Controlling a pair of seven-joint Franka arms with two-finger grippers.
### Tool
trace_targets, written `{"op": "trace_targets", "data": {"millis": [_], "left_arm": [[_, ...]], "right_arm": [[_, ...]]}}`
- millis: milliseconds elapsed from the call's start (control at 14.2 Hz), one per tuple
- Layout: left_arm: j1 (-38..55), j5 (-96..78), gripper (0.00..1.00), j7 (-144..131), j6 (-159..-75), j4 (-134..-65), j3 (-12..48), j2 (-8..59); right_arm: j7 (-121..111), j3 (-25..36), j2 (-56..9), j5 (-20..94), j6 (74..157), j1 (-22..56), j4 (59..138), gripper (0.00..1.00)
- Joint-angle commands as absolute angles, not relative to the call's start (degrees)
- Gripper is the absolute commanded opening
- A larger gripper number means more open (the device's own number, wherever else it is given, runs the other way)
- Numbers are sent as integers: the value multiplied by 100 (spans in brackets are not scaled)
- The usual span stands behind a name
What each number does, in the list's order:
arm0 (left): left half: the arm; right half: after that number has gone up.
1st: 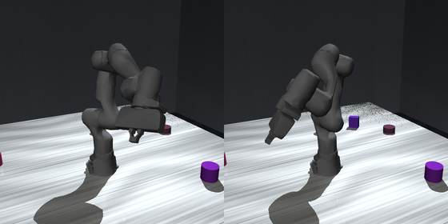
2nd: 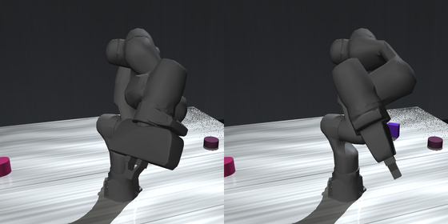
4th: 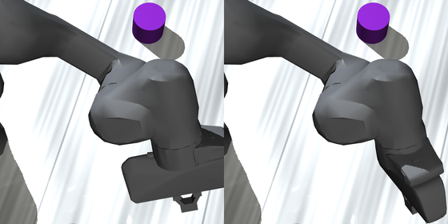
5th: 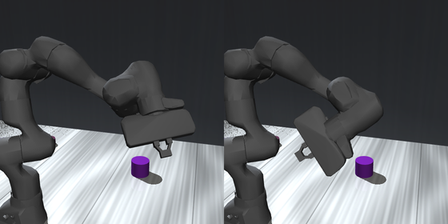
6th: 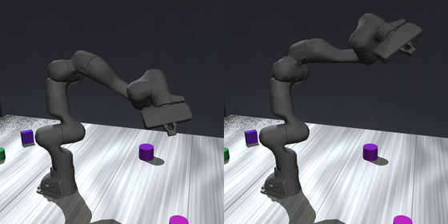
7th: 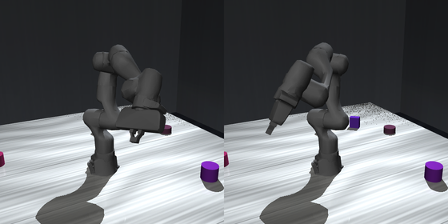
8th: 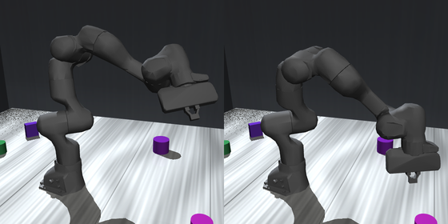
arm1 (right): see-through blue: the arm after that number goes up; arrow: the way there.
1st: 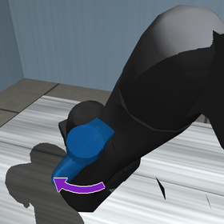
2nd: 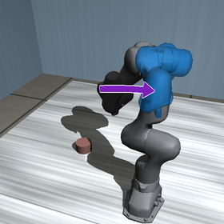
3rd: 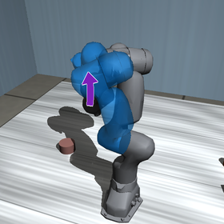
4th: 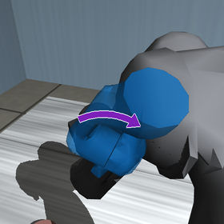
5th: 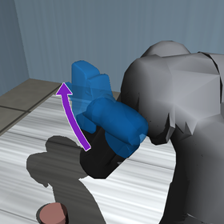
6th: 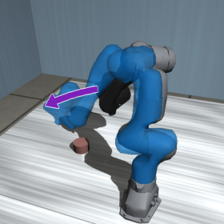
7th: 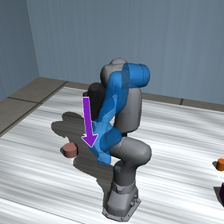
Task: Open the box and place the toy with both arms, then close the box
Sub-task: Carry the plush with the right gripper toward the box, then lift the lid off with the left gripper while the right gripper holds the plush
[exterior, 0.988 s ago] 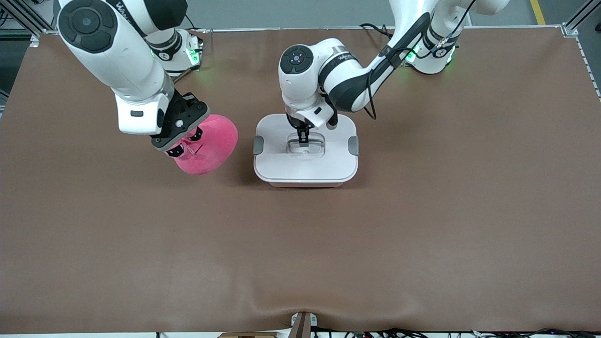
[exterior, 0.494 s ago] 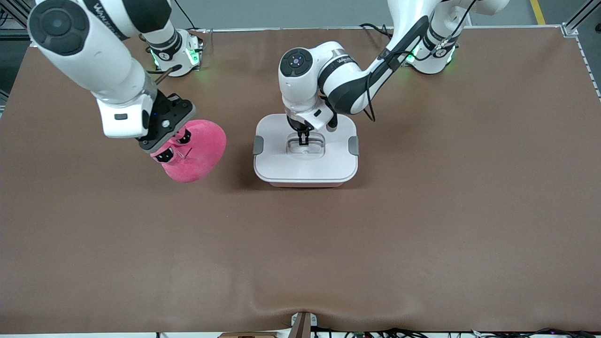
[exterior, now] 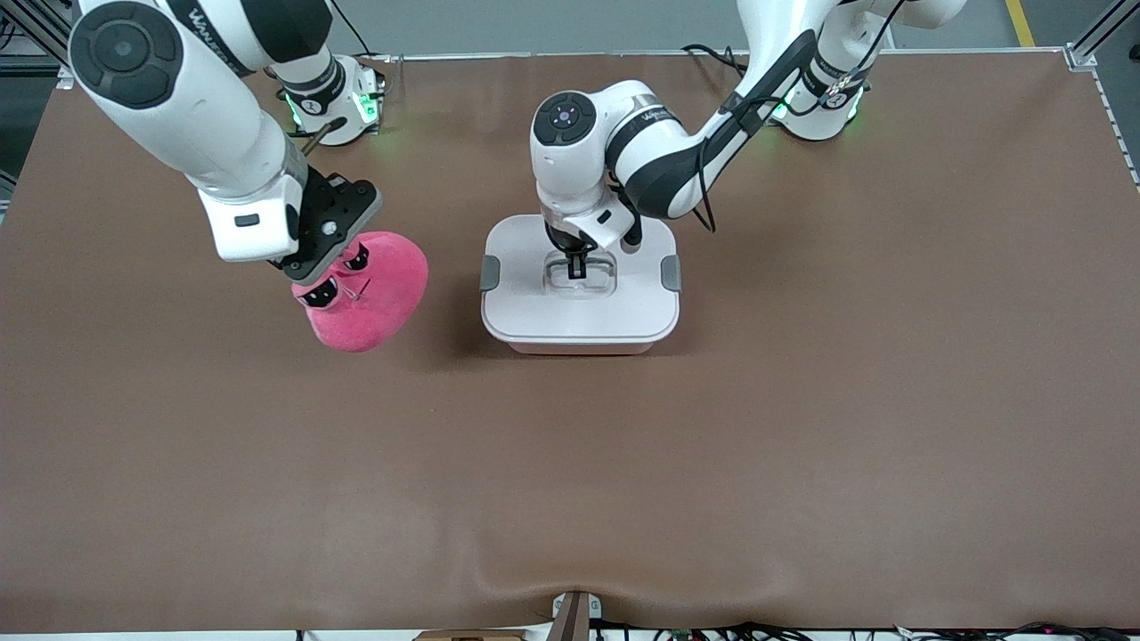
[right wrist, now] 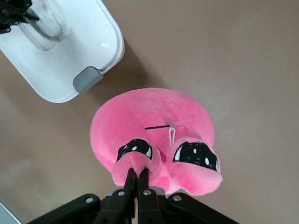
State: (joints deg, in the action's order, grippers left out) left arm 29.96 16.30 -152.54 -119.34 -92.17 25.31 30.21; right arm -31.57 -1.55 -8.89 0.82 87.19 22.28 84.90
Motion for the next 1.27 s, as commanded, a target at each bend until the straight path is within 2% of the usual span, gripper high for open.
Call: {"op": "trace_targets", "data": {"millis": [0,494,776,1200], "left_arm": [[2988,1705,0,-15302,-11909,-9211,2549,2980],[2944,1705,0,-15249,-11787,-9211,2558,2638],[2901,1618,0,-14925,-11348,-9211,2558,2365],[2173,1214,0,-13328,-10750,-9202,2566,1855]], "right_arm": [[-3593,-149,-756,88,8771,2320,8631,0],[-4024,-141,-730,-52,9097,2663,8587,0],[-4719,-211,-616,-114,9026,2785,8596,0],[-4772,-246,-580,-114,9140,3515,8604,0]]}}
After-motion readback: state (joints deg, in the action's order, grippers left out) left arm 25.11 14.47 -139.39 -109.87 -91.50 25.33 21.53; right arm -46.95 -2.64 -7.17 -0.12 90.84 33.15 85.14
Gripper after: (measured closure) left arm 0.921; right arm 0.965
